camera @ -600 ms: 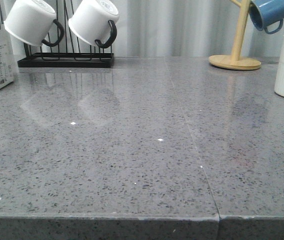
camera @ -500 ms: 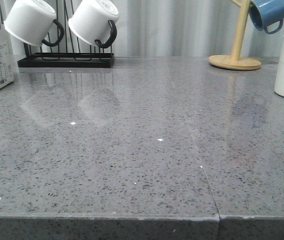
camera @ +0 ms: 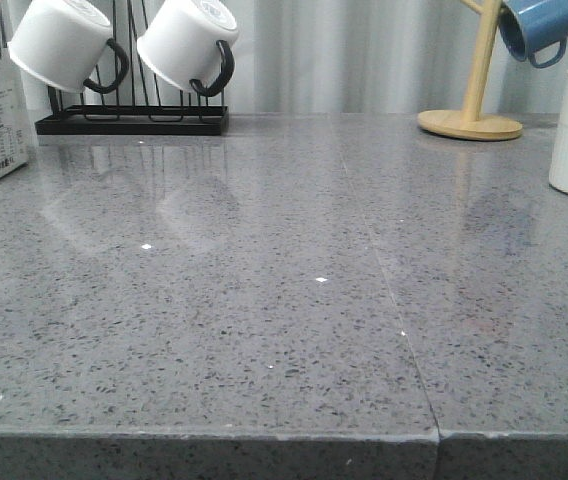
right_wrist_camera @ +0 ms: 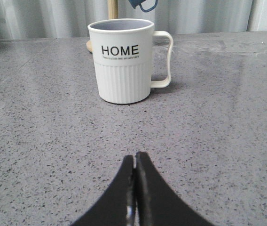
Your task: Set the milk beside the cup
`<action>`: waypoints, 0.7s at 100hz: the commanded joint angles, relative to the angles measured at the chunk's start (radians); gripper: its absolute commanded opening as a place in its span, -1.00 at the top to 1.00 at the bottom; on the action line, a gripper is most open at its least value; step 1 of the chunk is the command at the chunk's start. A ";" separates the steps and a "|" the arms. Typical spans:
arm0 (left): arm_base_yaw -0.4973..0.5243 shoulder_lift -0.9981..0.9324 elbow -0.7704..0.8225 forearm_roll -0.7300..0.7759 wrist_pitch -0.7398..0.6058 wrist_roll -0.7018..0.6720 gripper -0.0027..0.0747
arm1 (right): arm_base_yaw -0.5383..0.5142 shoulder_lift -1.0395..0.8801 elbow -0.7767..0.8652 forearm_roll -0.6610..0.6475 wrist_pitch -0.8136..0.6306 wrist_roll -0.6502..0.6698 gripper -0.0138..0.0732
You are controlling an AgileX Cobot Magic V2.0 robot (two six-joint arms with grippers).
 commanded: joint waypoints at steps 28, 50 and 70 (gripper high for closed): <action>0.004 -0.031 0.062 0.000 -0.085 -0.010 0.98 | -0.008 -0.024 -0.017 0.002 -0.140 -0.007 0.83; 0.004 -0.031 0.062 0.000 -0.085 -0.010 0.98 | -0.007 -0.024 -0.066 0.002 -0.115 -0.007 0.83; 0.004 -0.031 0.062 0.000 -0.085 -0.010 0.98 | -0.007 0.036 -0.220 0.063 0.141 0.009 0.83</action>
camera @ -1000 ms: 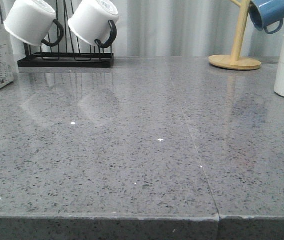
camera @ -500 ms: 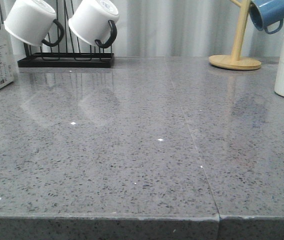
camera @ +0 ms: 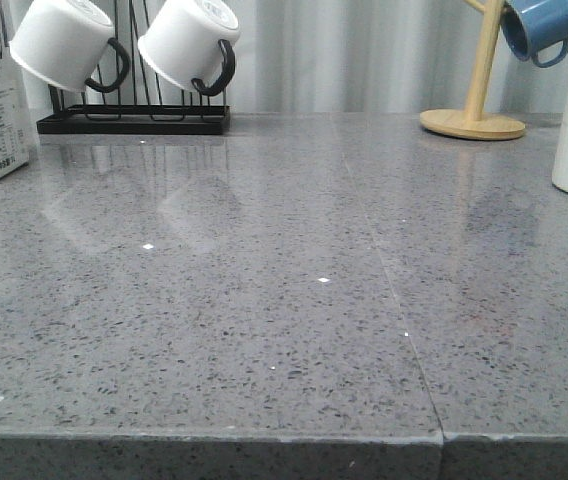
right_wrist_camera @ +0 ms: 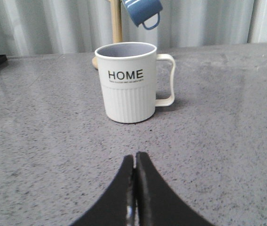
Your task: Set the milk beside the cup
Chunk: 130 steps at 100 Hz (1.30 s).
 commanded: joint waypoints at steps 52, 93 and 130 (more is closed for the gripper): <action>0.004 -0.031 0.062 0.000 -0.085 -0.010 0.98 | -0.008 0.491 -0.284 0.031 -0.117 -0.014 0.22; 0.004 -0.031 0.062 0.000 -0.085 -0.010 0.98 | -0.090 0.801 -0.284 0.028 -0.517 -0.014 -0.40; 0.004 -0.031 0.062 0.000 -0.085 -0.010 0.98 | -0.139 1.141 -0.284 0.011 -0.892 -0.015 -0.40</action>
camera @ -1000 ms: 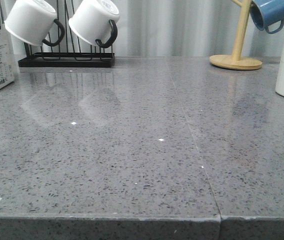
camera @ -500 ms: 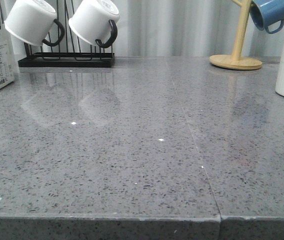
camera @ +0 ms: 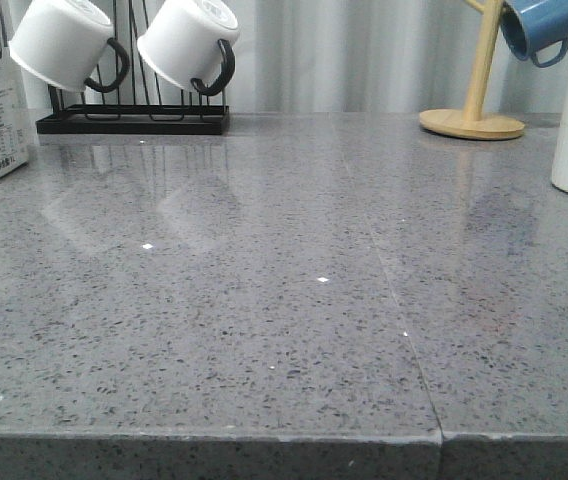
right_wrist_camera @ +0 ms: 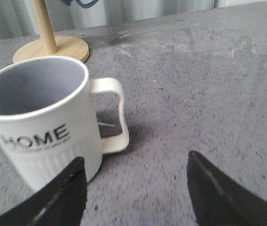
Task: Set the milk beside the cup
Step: 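Reach the right gripper to the white HOME mug and grasp its body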
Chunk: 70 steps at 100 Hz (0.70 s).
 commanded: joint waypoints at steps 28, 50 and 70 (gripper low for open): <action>0.001 -0.031 0.062 0.000 -0.085 -0.010 0.98 | -0.005 0.287 -0.061 -0.012 -0.418 -0.010 -0.40; 0.001 -0.031 0.062 0.000 -0.085 -0.010 0.98 | -0.005 0.395 -0.161 -0.013 -0.421 -0.010 -0.39; 0.001 -0.031 0.062 0.000 -0.085 -0.010 0.98 | -0.005 0.476 -0.249 -0.013 -0.403 -0.010 -0.15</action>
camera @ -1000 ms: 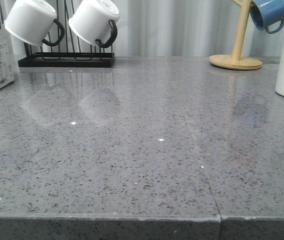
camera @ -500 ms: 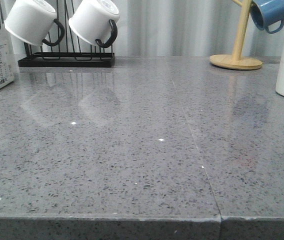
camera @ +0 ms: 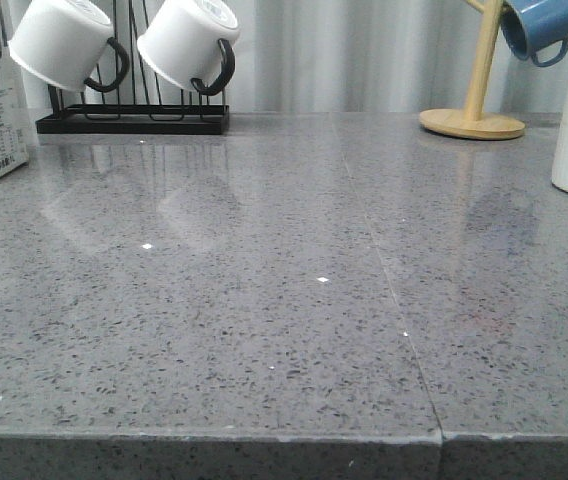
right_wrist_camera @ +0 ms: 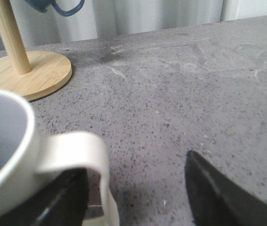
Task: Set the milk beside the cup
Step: 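Reach the right gripper to the white HOME mug and grasp its body, then carry the HOME mug with the right gripper toward the table centre, set down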
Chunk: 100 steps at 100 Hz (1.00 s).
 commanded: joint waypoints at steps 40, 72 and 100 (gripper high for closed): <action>0.001 -0.031 0.062 0.000 -0.085 -0.010 0.98 | 0.017 -0.023 -0.057 -0.043 -0.076 -0.007 0.83; 0.001 -0.031 0.062 0.000 -0.085 -0.010 0.98 | 0.271 -0.100 -0.149 -0.066 -0.010 -0.007 0.83; 0.001 -0.031 0.062 0.000 -0.085 -0.010 0.98 | 0.472 0.034 -0.282 -0.064 0.027 -0.007 0.83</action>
